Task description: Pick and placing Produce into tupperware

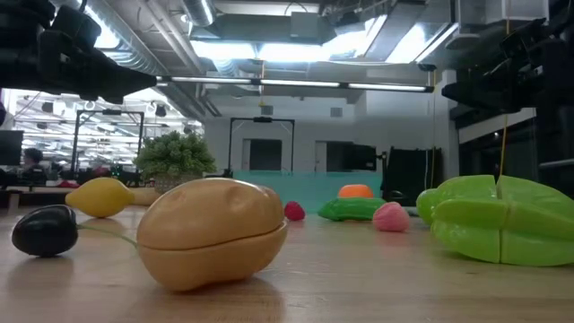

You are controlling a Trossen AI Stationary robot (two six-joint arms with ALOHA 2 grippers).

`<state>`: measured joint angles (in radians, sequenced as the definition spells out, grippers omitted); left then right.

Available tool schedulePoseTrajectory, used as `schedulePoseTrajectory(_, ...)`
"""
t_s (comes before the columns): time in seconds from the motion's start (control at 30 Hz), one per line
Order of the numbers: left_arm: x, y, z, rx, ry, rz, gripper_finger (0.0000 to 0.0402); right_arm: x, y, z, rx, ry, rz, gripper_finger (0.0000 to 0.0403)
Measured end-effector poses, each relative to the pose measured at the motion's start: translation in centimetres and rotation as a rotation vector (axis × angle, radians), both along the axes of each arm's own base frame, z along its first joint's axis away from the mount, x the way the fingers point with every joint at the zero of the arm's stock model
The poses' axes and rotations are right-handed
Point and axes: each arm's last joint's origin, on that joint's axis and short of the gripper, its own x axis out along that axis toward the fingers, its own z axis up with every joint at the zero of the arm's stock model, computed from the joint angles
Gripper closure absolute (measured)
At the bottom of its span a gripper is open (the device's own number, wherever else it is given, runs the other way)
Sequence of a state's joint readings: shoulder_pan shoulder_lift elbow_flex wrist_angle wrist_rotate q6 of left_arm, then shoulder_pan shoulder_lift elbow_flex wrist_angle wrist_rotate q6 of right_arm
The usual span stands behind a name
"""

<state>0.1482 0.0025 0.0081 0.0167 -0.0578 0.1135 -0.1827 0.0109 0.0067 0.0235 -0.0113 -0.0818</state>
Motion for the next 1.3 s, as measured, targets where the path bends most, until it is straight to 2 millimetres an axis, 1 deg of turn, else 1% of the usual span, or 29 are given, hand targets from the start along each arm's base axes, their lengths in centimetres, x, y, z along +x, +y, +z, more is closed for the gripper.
schedulePoseTrajectory(0.53,0.00,0.00,0.01,-0.001,-0.001,0.001,0.0401,0.00,0.00,-0.01,0.003,0.000,0.001,0.0341)
schedulePoseTrajectory(0.7,-0.03,0.11,0.09,-0.001,-0.009,0.039,0.0401,0.00,0.00,0.00,-0.001,0.001,0.001,0.0341)
schedulePoseTrajectory(0.93,-0.03,0.12,0.09,-0.097,-0.032,0.038,0.0401,0.00,0.00,-0.01,0.024,-0.003,0.001,0.0341)
schedulePoseTrajectory(1.13,-0.03,0.10,0.15,-0.103,-0.039,0.034,0.0401,0.00,0.00,0.00,0.025,-0.003,0.001,0.0341)
schedulePoseTrajectory(1.3,-0.03,0.10,0.14,-0.103,-0.039,0.033,0.0401,0.00,0.04,0.11,0.073,-0.023,0.015,0.0341)
